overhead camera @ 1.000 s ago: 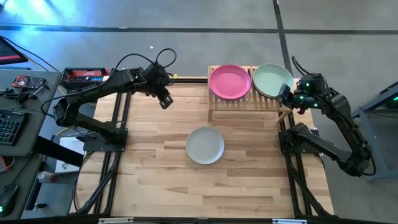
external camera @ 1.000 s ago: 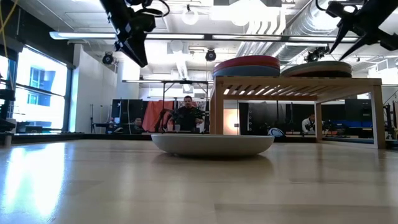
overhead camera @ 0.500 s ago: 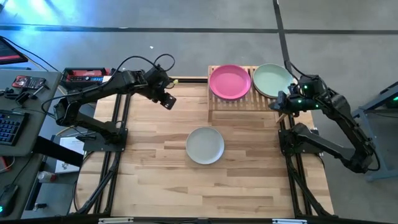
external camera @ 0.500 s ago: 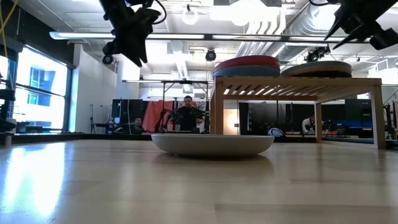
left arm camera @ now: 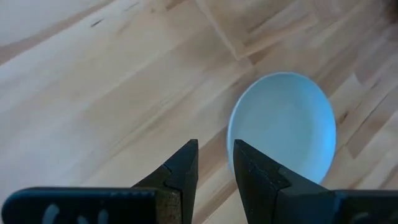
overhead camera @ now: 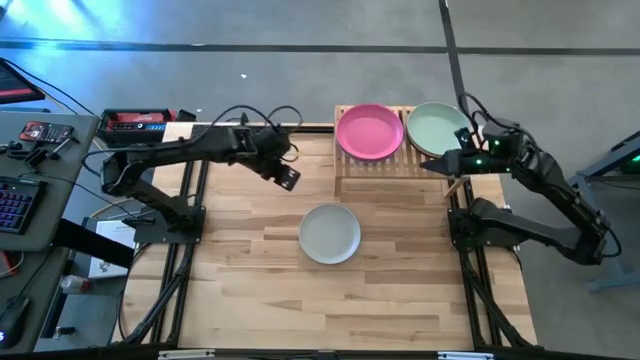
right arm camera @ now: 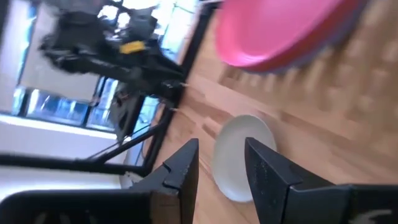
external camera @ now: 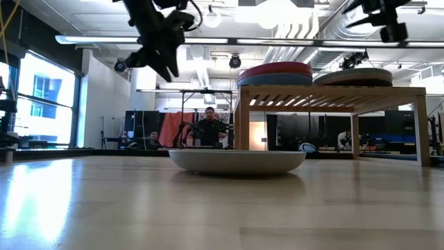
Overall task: Place and stack plates onto a shelf
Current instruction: Stack the gray plate on top of the green plate on the shelf
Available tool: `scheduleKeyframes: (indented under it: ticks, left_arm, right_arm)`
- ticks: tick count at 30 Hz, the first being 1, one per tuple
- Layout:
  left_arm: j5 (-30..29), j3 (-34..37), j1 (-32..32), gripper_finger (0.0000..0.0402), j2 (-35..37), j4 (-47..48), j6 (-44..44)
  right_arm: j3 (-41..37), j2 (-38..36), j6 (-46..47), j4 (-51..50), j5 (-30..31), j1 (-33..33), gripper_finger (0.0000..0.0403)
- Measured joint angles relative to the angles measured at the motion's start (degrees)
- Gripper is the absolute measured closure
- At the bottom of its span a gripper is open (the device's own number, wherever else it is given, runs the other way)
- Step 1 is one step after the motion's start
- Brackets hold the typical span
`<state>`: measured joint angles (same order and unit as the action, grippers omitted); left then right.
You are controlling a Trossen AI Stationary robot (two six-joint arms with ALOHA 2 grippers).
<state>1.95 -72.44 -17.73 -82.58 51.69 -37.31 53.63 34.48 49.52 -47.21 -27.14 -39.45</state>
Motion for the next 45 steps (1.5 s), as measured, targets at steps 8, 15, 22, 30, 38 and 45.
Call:
scheduleKeyframes:
  ticks: [8, 15, 22, 30, 38, 45]
  left_arm:
    - [0.44, 0.0, 3.62, 0.0312, -7.11, -6.13, -1.06]
    - [0.5, 0.02, 5.66, 0.0312, -13.62, -8.51, -1.29]
    - [2.69, 0.02, 7.45, 0.0312, -19.09, -8.93, -1.39]
    - [3.08, 0.04, 8.98, 0.0312, -22.54, -10.01, -0.08]
    - [3.08, 0.07, 9.67, 0.0312, -23.53, -12.06, 0.03]
    - [2.45, 0.06, 9.65, 0.0312, -24.11, -13.55, 0.03]
  right_arm:
    - [0.0, 0.13, -2.54, 10.53, 0.14, 5.14, 0.0293]
    - [0.0, 0.13, -3.76, 13.66, 0.58, 7.99, 0.0293]
    - [-0.02, 0.5, -5.24, 13.41, 2.46, 8.12, 0.0293]
    - [-0.02, 0.83, -5.32, 11.99, 3.37, 8.12, 0.0293]
    - [-0.02, 0.83, -5.14, 11.4, 4.01, 8.12, 0.0293]
    - [-0.02, 0.83, -4.75, 11.38, 4.0, 8.12, 0.0293]
